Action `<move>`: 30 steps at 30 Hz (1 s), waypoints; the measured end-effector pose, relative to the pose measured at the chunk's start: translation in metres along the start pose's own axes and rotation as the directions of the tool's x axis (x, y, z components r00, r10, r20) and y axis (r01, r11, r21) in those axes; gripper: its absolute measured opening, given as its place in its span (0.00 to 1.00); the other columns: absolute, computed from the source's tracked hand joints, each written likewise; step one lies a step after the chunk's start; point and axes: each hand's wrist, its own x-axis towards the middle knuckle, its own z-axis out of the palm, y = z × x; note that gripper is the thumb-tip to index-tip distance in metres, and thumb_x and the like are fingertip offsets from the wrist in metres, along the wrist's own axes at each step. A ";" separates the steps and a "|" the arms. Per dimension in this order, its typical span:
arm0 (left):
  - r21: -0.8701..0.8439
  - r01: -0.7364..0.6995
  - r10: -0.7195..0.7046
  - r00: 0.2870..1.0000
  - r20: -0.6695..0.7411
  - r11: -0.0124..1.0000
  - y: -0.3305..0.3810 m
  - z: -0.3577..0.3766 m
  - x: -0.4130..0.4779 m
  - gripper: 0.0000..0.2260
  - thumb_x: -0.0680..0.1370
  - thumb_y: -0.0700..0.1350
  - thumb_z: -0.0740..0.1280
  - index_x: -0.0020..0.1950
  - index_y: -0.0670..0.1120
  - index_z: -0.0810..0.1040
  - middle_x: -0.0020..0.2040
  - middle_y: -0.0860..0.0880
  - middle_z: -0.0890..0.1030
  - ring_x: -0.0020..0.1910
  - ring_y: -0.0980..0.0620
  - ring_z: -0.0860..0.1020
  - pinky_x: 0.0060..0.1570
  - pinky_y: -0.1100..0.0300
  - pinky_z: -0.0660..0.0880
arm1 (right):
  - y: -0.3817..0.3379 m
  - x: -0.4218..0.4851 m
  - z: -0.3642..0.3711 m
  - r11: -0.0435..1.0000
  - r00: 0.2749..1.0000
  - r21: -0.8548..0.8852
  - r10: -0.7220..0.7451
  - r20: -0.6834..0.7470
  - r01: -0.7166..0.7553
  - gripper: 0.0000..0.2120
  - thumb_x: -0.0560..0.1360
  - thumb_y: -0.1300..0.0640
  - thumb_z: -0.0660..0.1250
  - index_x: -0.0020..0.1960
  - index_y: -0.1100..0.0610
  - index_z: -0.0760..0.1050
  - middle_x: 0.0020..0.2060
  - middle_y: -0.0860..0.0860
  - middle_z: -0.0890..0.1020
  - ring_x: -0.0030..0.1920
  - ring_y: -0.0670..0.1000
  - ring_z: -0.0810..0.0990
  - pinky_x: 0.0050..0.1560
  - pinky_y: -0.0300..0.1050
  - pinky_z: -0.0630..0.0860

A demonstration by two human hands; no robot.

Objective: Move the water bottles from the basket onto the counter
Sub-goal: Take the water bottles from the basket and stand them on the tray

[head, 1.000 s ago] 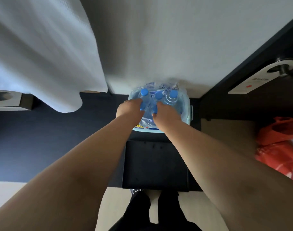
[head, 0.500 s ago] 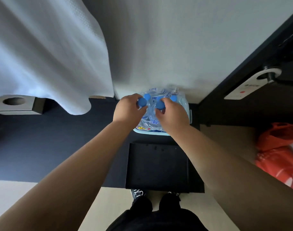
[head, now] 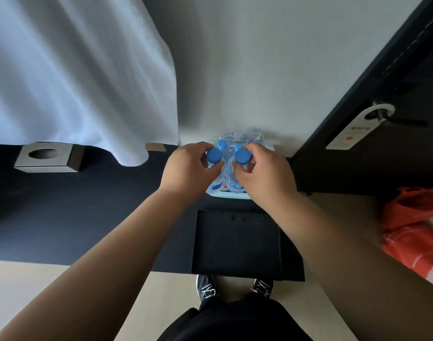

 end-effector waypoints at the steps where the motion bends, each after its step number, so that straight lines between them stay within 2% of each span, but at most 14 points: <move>1: 0.012 0.013 -0.014 0.999 0.030 1.000 -0.003 0.002 -0.006 0.06 0.72 0.51 0.74 0.46 0.51 0.82 0.33 0.52 0.78 0.34 0.51 0.77 0.35 0.55 0.75 | 0.001 -0.006 0.002 1.000 1.000 -0.004 0.002 0.027 -0.002 0.09 0.76 0.50 0.73 0.53 0.54 0.80 0.34 0.47 0.80 0.35 0.50 0.79 0.37 0.49 0.78; 3: 0.019 0.070 -0.071 0.992 0.108 0.997 -0.012 0.010 -0.019 0.06 0.71 0.51 0.74 0.43 0.50 0.81 0.33 0.51 0.79 0.34 0.51 0.77 0.35 0.53 0.76 | 0.006 -0.019 0.010 1.000 0.995 0.000 0.027 0.095 -0.027 0.09 0.77 0.50 0.73 0.52 0.54 0.80 0.34 0.47 0.80 0.36 0.49 0.79 0.36 0.48 0.77; 8: 0.058 0.270 -0.275 0.917 0.289 0.961 -0.046 0.043 -0.055 0.05 0.70 0.51 0.73 0.41 0.50 0.81 0.34 0.51 0.81 0.37 0.51 0.80 0.35 0.57 0.75 | 0.033 -0.053 0.050 0.992 0.948 0.007 0.119 0.295 -0.127 0.08 0.77 0.52 0.72 0.46 0.56 0.77 0.35 0.48 0.79 0.37 0.51 0.78 0.38 0.50 0.76; 11: 0.106 0.390 -0.400 0.833 0.383 0.915 -0.068 0.067 -0.072 0.06 0.68 0.51 0.72 0.40 0.50 0.82 0.35 0.51 0.81 0.37 0.50 0.81 0.35 0.55 0.78 | 0.052 -0.070 0.079 0.974 0.890 -0.022 0.216 0.402 -0.227 0.09 0.76 0.51 0.72 0.46 0.56 0.77 0.37 0.50 0.81 0.39 0.52 0.80 0.43 0.54 0.79; 13: 0.140 0.432 -0.449 0.792 0.414 0.891 -0.082 0.082 -0.081 0.05 0.67 0.51 0.73 0.40 0.51 0.82 0.35 0.52 0.81 0.36 0.51 0.81 0.33 0.58 0.76 | 0.065 -0.077 0.097 0.959 0.841 -0.021 0.258 0.476 -0.282 0.08 0.74 0.51 0.72 0.47 0.55 0.79 0.39 0.49 0.83 0.40 0.52 0.82 0.44 0.55 0.81; 17: 0.206 0.471 -0.511 0.732 0.451 0.857 -0.110 0.112 -0.093 0.05 0.69 0.51 0.74 0.41 0.51 0.82 0.35 0.53 0.81 0.34 0.54 0.80 0.30 0.62 0.73 | 0.087 -0.082 0.132 0.927 0.747 -0.061 0.336 0.574 -0.370 0.07 0.74 0.52 0.73 0.51 0.51 0.80 0.41 0.47 0.82 0.41 0.48 0.82 0.40 0.47 0.80; 20: 0.234 0.506 -0.554 0.700 0.451 0.830 -0.129 0.135 -0.090 0.06 0.70 0.51 0.74 0.41 0.50 0.81 0.35 0.52 0.81 0.34 0.54 0.79 0.30 0.62 0.72 | 0.104 -0.077 0.158 0.905 0.703 -0.105 0.390 0.594 -0.413 0.05 0.75 0.52 0.72 0.46 0.54 0.80 0.37 0.49 0.82 0.38 0.49 0.81 0.34 0.43 0.73; 24: 0.243 0.551 -0.599 0.692 0.403 0.799 -0.149 0.162 -0.079 0.07 0.70 0.53 0.72 0.39 0.50 0.79 0.34 0.52 0.80 0.32 0.53 0.79 0.29 0.62 0.70 | 0.126 -0.063 0.189 0.854 0.654 -0.146 0.481 0.584 -0.499 0.11 0.74 0.51 0.70 0.36 0.55 0.79 0.27 0.49 0.80 0.27 0.48 0.79 0.30 0.41 0.70; 28: 0.322 0.544 -0.631 0.694 0.346 0.775 -0.169 0.190 -0.072 0.13 0.71 0.59 0.71 0.38 0.50 0.76 0.34 0.53 0.78 0.32 0.53 0.77 0.28 0.61 0.67 | 0.145 -0.052 0.217 0.815 0.628 -0.190 0.550 0.551 -0.547 0.13 0.75 0.45 0.70 0.37 0.53 0.81 0.27 0.49 0.82 0.26 0.47 0.81 0.28 0.40 0.72; 30: 0.393 0.530 -0.654 0.676 0.341 0.752 -0.179 0.203 -0.070 0.14 0.71 0.61 0.69 0.39 0.51 0.76 0.34 0.54 0.78 0.34 0.52 0.78 0.32 0.59 0.71 | 0.152 -0.049 0.230 0.813 0.624 -0.232 0.564 0.541 -0.533 0.16 0.75 0.42 0.70 0.39 0.53 0.80 0.29 0.49 0.82 0.29 0.48 0.82 0.30 0.41 0.72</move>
